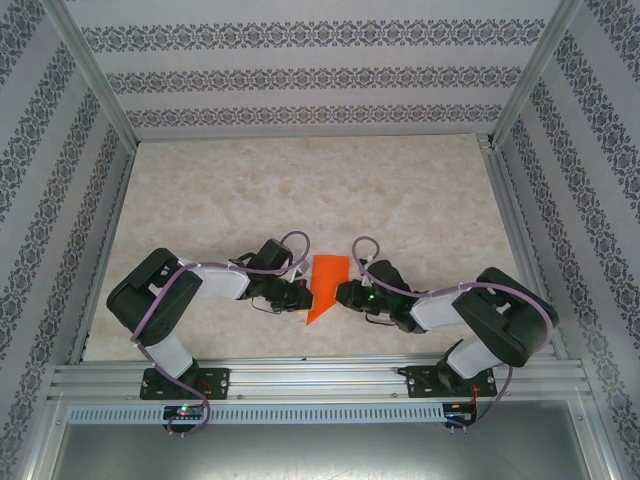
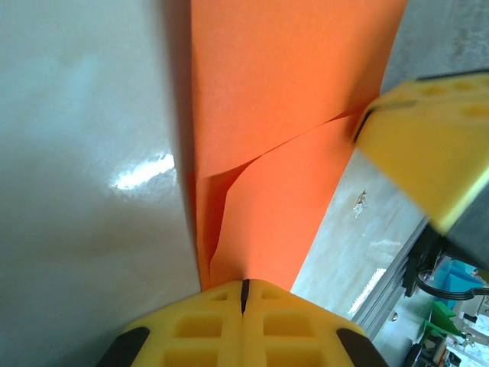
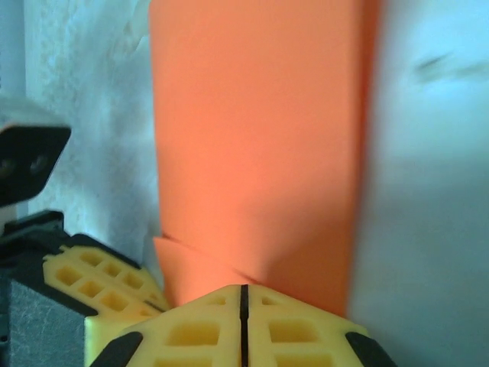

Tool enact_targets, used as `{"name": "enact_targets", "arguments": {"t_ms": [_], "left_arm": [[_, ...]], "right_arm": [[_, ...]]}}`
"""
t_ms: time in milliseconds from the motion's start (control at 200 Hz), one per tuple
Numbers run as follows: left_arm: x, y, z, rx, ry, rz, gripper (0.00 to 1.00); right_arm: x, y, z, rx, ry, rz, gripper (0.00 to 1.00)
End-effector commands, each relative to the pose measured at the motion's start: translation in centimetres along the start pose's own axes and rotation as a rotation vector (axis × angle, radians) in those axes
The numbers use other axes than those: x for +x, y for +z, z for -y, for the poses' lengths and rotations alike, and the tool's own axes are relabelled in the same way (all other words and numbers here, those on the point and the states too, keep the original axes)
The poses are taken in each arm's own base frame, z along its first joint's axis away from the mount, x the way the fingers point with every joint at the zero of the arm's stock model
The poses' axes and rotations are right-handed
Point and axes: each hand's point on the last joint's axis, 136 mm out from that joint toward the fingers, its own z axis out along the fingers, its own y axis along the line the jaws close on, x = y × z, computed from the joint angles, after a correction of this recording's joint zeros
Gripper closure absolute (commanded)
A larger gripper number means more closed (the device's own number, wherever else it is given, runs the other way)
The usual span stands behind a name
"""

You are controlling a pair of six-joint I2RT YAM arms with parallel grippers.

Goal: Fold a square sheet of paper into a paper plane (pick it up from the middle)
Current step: Fourth fold the wing at the center of the table.

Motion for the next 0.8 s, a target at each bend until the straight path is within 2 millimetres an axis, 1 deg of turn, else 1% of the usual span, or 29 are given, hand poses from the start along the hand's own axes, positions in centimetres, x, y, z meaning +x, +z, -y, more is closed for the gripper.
{"name": "enact_targets", "arguments": {"t_ms": [0,50,140,215,275,350,355,460,515,560,664,794], "left_arm": [[4.0,0.8,-7.7,-0.27,-0.124,-0.085,1.0],[4.0,0.7,-7.7,-0.272,-0.121,-0.082,1.0],[3.8,0.7,-6.8,-0.225,-0.104,-0.065,0.96],[3.3,0.6,-5.2,-0.157,-0.084,-0.051,0.93],[2.6,0.3,-3.8,-0.118,-0.067,-0.032,0.9],[1.4,-0.6,-2.0,-0.087,-0.037,0.0,0.85],[1.4,-0.7,-1.9,-0.086,-0.035,0.003,0.85],[-0.1,-2.2,0.4,-0.07,0.01,0.055,0.78],[-0.7,-3.0,1.4,-0.069,0.033,0.077,0.76],[-1.1,-3.7,2.0,-0.074,0.05,0.097,0.75],[-1.7,-4.8,3.0,-0.078,0.075,0.13,0.73],[-1.9,-5.4,3.8,-0.066,0.087,0.144,0.7]], "right_arm": [[-1.4,-1.5,4.3,0.147,0.005,0.067,0.9],[-1.9,-2.2,4.4,0.152,0.018,0.068,0.89],[-2.7,-3.4,3.1,0.124,-0.01,0.094,0.85],[-3.0,-4.5,1.7,0.09,-0.037,0.117,0.81],[-3.0,-5.5,1.0,0.077,-0.045,0.142,0.76],[-2.7,-6.6,0.6,0.072,-0.035,0.167,0.68],[-2.7,-6.7,0.6,0.071,-0.033,0.171,0.66],[-1.9,-7.6,0.1,0.049,-0.029,0.181,0.55],[-1.5,-7.9,0.4,0.063,-0.011,0.176,0.49],[-1.2,-7.9,0.2,0.049,-0.002,0.163,0.46],[-0.7,-7.4,-0.4,0.028,0.003,0.126,0.43],[-0.4,-6.2,-2.0,0.002,-0.017,0.062,0.41]]}}
